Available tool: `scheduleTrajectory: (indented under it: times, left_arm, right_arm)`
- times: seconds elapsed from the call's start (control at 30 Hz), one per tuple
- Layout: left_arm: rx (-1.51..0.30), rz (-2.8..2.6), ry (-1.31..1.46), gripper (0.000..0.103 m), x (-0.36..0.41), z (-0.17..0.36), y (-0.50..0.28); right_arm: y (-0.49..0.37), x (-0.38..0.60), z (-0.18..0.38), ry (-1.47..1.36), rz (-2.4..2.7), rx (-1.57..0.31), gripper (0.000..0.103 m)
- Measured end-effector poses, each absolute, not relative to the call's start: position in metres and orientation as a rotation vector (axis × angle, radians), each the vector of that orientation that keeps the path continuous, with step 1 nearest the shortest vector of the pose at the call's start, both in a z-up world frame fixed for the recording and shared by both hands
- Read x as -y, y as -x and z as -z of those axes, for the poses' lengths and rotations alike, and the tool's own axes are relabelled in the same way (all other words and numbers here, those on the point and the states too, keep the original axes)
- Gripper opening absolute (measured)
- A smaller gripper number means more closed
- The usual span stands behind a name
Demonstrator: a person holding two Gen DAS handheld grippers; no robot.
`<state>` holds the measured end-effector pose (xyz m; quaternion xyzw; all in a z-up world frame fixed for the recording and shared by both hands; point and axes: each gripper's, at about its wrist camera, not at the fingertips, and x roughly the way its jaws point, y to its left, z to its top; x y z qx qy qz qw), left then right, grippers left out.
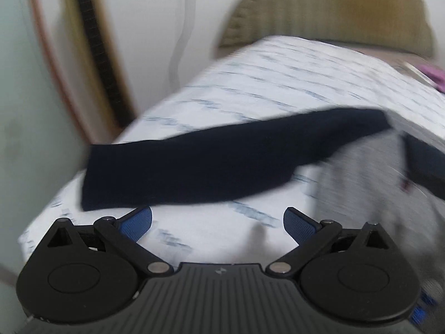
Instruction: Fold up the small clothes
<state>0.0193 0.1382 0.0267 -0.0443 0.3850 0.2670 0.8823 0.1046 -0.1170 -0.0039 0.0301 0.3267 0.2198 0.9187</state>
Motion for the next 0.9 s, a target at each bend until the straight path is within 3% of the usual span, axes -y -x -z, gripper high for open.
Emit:
scheduleTrajectory:
  times: [0.23,0.53,0.63,0.73,0.77,0.8,0.83,0.9]
  left_arm:
    - [-0.765,-0.508,0.728,0.100,-0.237,-0.009,0.008]
    - [-0.478,-0.495,1.161,0.098,-0.290,0.015,0.024]
    - [-0.360,-0.491,1.285,0.088,-0.309,0.024,0.029]
    - [-0.293,-0.515,1.365,0.065,-0.325,0.031,0.030]
    - [-0.293,-0.521,1.368,0.050,-0.329,0.032,0.028]
    - [-0.311,-0.529,1.348,0.027,-0.331,0.031,0.024]
    - [-0.344,-0.548,1.316,0.016,-0.332,0.029,0.020]
    - [-0.371,-0.559,1.250,0.012,-0.329,0.024,0.015]
  right_arm:
    - [-0.095,0.127,0.000,-0.053,-0.439,-0.654,0.078]
    - [-0.087,0.126,0.004,-0.054,-0.452,-0.664,0.079]
    - [-0.085,0.127,0.005,-0.056,-0.447,-0.667,0.079]
    - [-0.085,0.130,0.005,-0.054,-0.439,-0.671,0.079]
    - [-0.085,0.131,0.005,-0.052,-0.437,-0.673,0.079]
    - [-0.085,0.132,0.005,-0.049,-0.434,-0.673,0.079]
    - [-0.085,0.133,0.005,-0.046,-0.434,-0.671,0.079]
    - [-0.084,0.134,0.005,-0.035,-0.425,-0.670,0.079]
